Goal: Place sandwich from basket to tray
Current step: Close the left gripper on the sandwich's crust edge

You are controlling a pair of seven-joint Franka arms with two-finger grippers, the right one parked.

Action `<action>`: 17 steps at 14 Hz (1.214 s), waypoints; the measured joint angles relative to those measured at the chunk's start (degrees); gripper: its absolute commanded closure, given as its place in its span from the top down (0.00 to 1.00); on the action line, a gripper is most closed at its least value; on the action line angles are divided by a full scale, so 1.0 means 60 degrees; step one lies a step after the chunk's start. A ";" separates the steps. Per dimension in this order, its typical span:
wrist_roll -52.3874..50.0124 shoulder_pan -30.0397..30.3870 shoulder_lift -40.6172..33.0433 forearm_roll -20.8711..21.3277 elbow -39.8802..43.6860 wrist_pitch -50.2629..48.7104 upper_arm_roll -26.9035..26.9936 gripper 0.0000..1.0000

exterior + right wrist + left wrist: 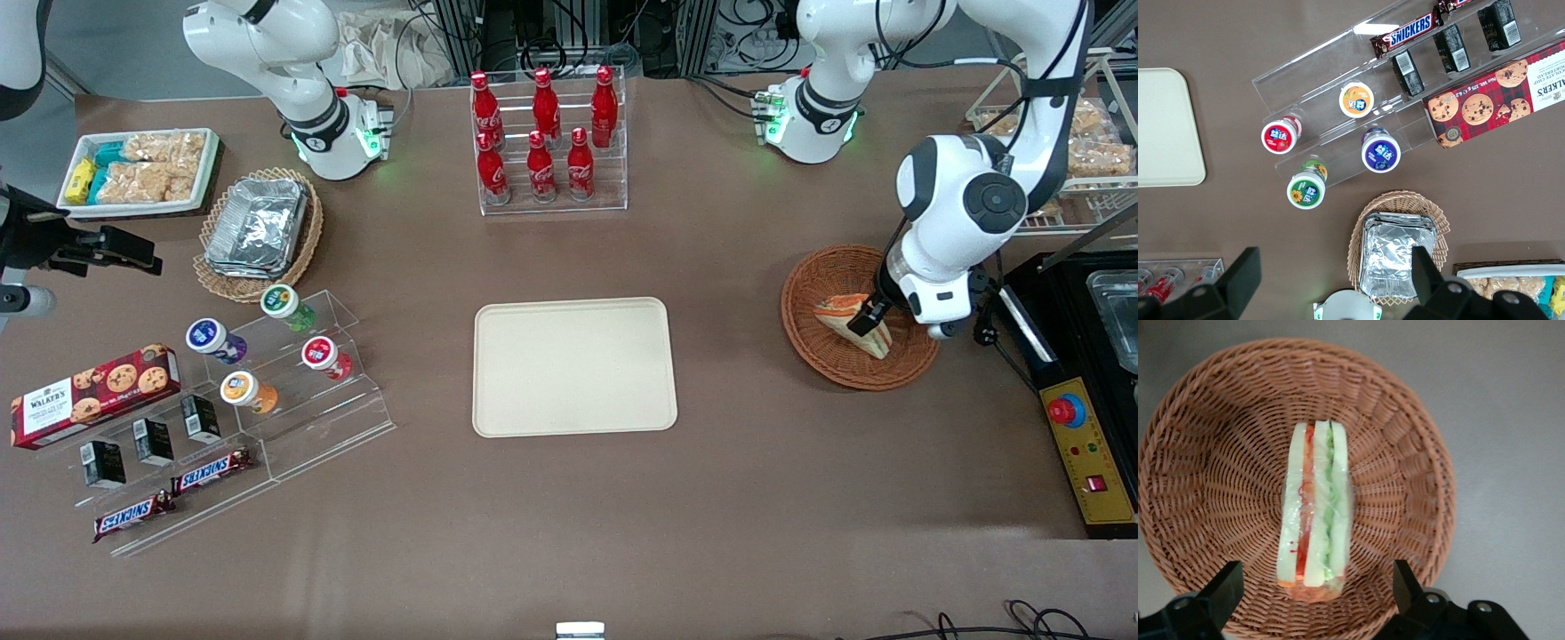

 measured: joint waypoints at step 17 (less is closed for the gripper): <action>0.0022 0.0001 0.0991 -0.0006 -0.0290 0.1476 0.0096 0.00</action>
